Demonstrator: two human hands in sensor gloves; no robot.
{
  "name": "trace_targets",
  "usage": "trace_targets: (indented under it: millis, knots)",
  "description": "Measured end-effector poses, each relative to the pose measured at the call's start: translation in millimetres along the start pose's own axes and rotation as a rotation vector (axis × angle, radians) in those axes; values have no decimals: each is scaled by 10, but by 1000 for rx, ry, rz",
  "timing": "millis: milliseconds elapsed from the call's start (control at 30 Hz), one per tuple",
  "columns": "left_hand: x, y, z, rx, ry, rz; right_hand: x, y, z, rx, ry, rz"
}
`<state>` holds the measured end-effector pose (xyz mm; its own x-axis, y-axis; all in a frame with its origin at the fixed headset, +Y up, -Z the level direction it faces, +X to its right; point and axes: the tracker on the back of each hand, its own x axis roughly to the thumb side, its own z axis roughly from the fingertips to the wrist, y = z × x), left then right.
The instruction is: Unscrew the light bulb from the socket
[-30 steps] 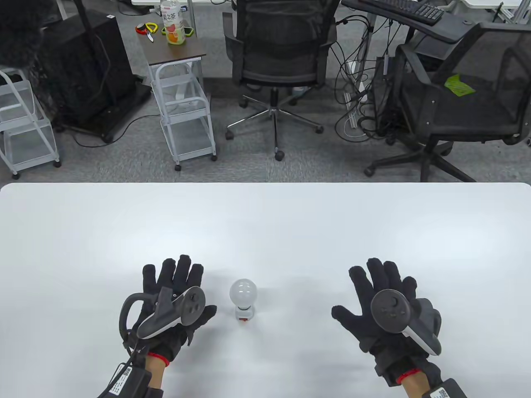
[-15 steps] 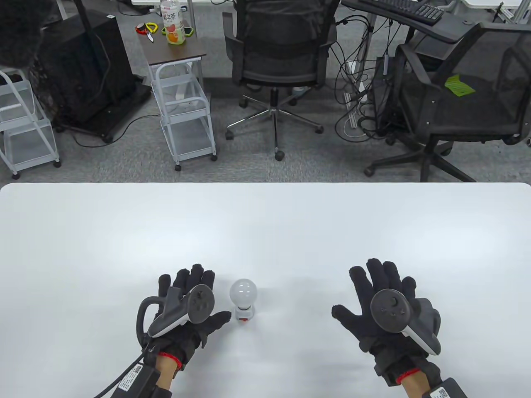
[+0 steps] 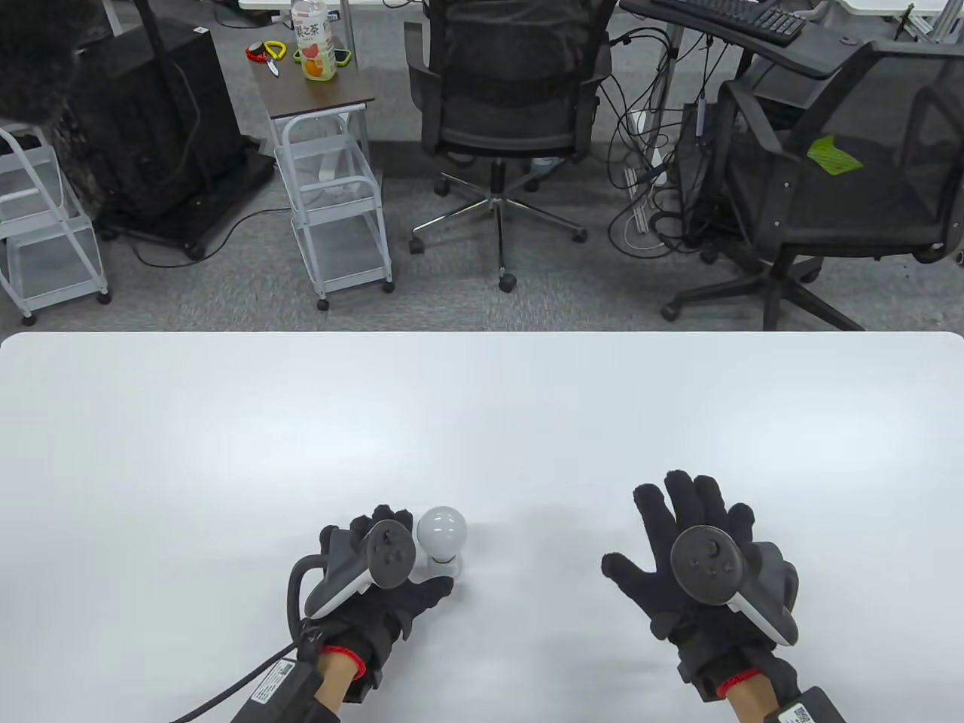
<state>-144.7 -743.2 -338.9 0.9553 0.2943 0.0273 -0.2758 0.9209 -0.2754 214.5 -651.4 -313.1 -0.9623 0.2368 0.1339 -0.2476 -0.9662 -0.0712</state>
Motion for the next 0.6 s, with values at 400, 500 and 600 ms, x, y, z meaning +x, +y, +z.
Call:
trace_targets:
  millis: [400,500,600]
  knots:
    - [-3,-156,-130,30,54,186,37,16,1,-2,-13,7]
    - [-11,-163,-135,43,48,182,42,17,4,-4,-14,8]
    - [-22,-162,-136,47,50,214,50,25,3,-5,-18,10]
